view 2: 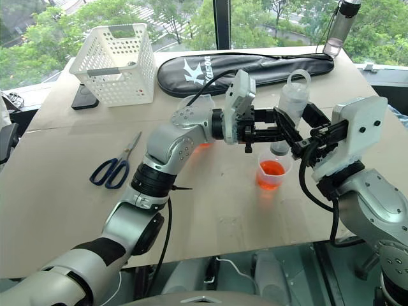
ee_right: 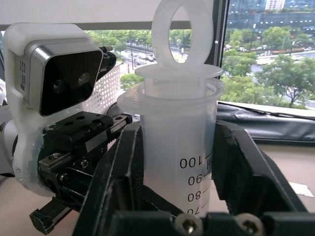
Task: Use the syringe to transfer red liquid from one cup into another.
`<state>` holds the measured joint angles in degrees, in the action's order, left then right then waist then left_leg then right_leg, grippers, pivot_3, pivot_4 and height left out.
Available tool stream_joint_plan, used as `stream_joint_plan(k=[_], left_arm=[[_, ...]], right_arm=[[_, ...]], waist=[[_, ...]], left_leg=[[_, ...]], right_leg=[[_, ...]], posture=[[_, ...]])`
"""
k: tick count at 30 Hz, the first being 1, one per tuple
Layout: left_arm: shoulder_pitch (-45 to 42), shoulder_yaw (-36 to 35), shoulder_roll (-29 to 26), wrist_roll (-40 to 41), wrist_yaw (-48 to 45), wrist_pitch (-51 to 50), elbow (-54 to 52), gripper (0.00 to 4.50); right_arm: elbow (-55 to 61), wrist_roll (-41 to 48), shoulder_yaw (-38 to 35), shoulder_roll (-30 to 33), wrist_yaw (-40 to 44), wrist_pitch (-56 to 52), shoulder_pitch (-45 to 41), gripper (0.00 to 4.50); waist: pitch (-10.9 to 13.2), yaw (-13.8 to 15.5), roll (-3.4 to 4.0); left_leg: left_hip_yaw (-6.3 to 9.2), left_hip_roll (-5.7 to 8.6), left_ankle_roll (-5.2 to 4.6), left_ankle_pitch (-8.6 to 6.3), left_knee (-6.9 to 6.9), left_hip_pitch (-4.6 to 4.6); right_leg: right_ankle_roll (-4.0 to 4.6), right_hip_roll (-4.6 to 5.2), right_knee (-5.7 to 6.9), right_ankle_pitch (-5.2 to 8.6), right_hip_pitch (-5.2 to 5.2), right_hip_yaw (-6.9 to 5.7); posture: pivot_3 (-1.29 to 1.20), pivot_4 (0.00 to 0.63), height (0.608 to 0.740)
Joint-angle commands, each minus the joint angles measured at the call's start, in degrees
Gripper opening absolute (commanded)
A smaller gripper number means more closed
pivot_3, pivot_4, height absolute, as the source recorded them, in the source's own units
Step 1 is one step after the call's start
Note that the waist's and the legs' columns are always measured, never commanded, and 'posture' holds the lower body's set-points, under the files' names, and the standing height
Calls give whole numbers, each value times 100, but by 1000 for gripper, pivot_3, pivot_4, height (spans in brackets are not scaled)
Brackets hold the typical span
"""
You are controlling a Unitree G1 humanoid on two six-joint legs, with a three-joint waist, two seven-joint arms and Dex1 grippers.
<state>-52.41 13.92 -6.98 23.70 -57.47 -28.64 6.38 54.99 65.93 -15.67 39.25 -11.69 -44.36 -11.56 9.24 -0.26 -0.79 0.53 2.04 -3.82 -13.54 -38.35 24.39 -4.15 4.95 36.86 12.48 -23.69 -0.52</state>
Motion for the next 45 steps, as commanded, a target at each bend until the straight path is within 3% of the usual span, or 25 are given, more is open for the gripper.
stream_joint_plan(k=[1, 3, 9, 14, 20, 25, 31, 37, 45], left_arm=[[4, -288, -44, 131, 72, 142, -253, 1445], [-29, -501, -94, 354, 149, -55, -485, 1445], [-195, -1344, -394, 1281, 509, -1063, -898, 1445], [-154, -2035, -975, 2208, 1133, -2507, -1371, 1445], [256, -3341, -1990, 4072, 2081, -4656, -1840, 1445], [877, -3879, -2944, 4874, 2700, -5830, -1824, 1445], [2012, -3848, -3277, 4568, 3299, -6129, -1768, 1445], [1833, -3627, -3184, 4181, 3994, -6377, -1100, 1445], [1874, -2747, -3622, 3535, 3795, -6386, -521, 1445]], right_arm=[[-20, 151, -275, 301, 151, 126, -82, 4152], [-75, 358, -532, 596, 268, 126, -67, 4500], [-401, 1591, -1562, 1442, 572, 256, 24, 4500], [-661, 1879, -1617, 1862, 927, 229, 70, 4500], [-262, 1526, -2199, 1824, 2892, 273, 1176, 4500], [-165, 1130, -2617, 1542, 3995, 613, 1902, 4500], [-199, 53, -2868, 1413, 5552, 936, 2945, 4500], [-290, -1115, -2661, 1071, 6505, 1651, 3527, 4500], [-243, -2117, -2151, 751, 7068, 2405, 3993, 4500]], waist=[[0, 1, 1], [2, 6, 1], [3, 18, 0], [3, -6, -1], [5, -12, -3], [6, -25, -6], [11, 74, -19], [5, 183, -40], [5, 153, -39]], left_leg=[[2, -1, 0, 0, 0, 1], [1, -1, -1, 0, -1, 1], [4, -2, -7, -4, -1, 5], [3, -3, -8, -5, -2, 2], [7, -5, -7, -5, -2, 5], [7, -6, -6, -6, -3, -6], [6, -9, -7, -9, 1, -66], [9, -7, -4, -10, -1, -66], [9, -18, 40, -14, 4, -64]], right_leg=[[0, 0, 0, 0, 0, -2], [0, 0, 0, 0, 0, -2], [0, 2, -6, 0, 0, -6], [-1, 1, -6, 0, 3, -5], [-2, 1, -6, 1, 2, -8], [-4, -1, -5, 2, 12, -7], [15, 3, -14, 14, 67, -7], [23, 13, -20, 17, 71, -8], [24, 29, -20, 17, 59, 7]], posture=[[0, 150, 724], [0, 150, 724], [0, 150, 724], [0, 150, 724], [0, 150, 724], [0, 150, 724], [0, 150, 724], [0, 150, 724], [0, 150, 724]])
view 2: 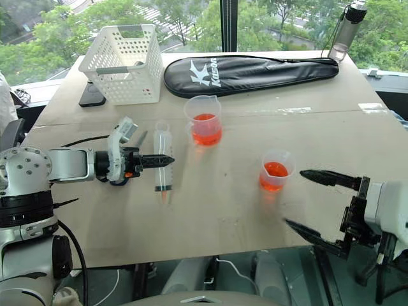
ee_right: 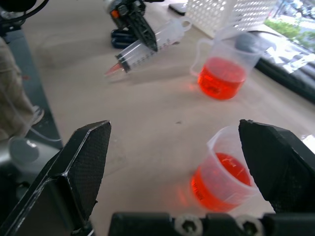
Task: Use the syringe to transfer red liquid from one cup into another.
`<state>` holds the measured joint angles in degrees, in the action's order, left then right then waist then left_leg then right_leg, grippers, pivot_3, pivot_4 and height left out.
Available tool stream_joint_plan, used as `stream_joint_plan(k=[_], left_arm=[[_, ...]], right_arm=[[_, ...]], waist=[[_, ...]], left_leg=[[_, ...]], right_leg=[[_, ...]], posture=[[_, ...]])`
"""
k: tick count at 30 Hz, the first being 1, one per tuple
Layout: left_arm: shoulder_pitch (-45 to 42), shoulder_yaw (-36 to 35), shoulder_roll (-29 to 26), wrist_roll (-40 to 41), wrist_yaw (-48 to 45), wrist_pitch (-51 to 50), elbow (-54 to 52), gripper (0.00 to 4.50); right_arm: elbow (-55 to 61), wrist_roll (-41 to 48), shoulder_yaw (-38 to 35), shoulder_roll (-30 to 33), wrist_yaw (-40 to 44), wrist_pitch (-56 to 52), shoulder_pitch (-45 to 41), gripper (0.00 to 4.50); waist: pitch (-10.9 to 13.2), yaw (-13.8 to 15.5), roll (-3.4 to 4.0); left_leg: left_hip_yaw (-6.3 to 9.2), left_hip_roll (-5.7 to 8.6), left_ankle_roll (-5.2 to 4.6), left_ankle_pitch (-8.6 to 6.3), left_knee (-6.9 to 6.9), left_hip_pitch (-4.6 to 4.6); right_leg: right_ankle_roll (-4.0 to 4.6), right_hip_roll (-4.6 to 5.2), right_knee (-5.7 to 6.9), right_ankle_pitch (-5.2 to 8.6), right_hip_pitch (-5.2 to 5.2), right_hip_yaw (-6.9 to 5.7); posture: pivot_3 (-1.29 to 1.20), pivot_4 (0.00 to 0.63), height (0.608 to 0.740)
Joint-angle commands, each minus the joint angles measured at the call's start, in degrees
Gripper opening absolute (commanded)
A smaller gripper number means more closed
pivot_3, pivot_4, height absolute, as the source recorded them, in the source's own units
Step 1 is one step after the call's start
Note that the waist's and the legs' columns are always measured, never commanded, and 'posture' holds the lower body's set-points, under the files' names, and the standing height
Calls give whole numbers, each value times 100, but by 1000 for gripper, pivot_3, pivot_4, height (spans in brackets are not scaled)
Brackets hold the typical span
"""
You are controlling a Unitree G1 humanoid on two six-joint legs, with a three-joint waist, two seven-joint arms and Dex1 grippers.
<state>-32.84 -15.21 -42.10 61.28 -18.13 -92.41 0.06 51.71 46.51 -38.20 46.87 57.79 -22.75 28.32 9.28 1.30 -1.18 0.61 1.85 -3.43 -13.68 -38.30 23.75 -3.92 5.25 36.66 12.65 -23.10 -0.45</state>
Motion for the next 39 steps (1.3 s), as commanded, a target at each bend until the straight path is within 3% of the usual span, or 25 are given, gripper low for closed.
stream_joint_plan(k=[1, 7, 8, 11, 13, 19, 25, 30, 36, 39], left_arm=[[-117, 274, -137, -349, -187, 6, 197, 1445], [-253, 623, -199, -851, -634, 243, 638, 1445], [-248, 668, -212, -944, -695, 298, 695, 2468], [-142, 729, -275, -1093, -883, 371, 664, 3828], [-100, 652, -318, -1121, -971, 370, 567, 4424], [268, -186, -542, -909, -1432, 1010, -367, 4424], [1296, -1089, -40, -893, -2107, 3141, -1890, 4424], [2726, -1330, 131, -1186, -2701, 4260, -2696, 4424], [4515, -1973, 119, -1661, -3265, 5253, -2746, 4424], [4950, -2049, 202, -1713, -3355, 5490, -2783, 4424]], right_arm=[[74, -248, 167, -17, 141, 288, 10, 4500], [43, -422, 438, -20, 79, 342, -33, 4500], [49, -432, 471, -22, 64, 343, -33, 4500], [72, -450, 562, -47, -6, 342, -35, 4500], [58, -449, 620, -94, -115, 333, -64, 4500], [-26, -586, 638, -265, -267, 383, 31, 4500], [-517, -703, 437, -328, -117, 488, 148, 4500], [-1029, -655, -8, -411, 18, 516, 343, 4500], [-1741, -654, -857, -530, 455, 618, 940, 4500], [-1974, -659, -1004, -487, 565, 645, 996, 4500]], waist=[[0, -8, 0], [-2, -21, 2], [-2, -21, 2], [-4, -24, 3], [-6, -24, 6], [-3, -54, 0], [-4, 23, 2], [-6, -2, 10], [-7, -21, 16], [-12, -21, 24]], left_leg=[[-1, 0, -1, 0, 0, -1], [0, -1, -7, -6, 0, 0], [0, -1, -12, -9, 1, -1], [1, -3, -12, -10, 1, 1], [1, -2, -12, -12, 1, 0], [0, -7, 11, -26, 2, 10], [-8, -5, 37, -24, 9, 18], [-11, -5, 13, -38, 14, 19], [-12, -9, 3, -43, 27, 17], [-16, -10, 0, -48, 27, 16]], right_leg=[[0, 0, 0, 0, 0, 0], [1, 6, -1, 1, -1, 2], [2, 8, -1, 1, -1, 2], [2, 10, -1, 1, -3, 2], [2, 15, -1, 1, -4, 3], [4, 15, 0, 0, -23, 2], [4, 32, -20, 0, -23, 1], [5, 33, -32, 0, -22, 0], [7, 30, -42, 2, -22, -3], [6, 44, -53, 1, -19, -17]], posture=[[0, 150, 724], [0, 150, 724], [0, 150, 724], [0, 150, 724], [0, 150, 724], [0, 150, 724], [0, 150, 724], [0, 150, 724], [0, 150, 724], [0, 150, 724]])
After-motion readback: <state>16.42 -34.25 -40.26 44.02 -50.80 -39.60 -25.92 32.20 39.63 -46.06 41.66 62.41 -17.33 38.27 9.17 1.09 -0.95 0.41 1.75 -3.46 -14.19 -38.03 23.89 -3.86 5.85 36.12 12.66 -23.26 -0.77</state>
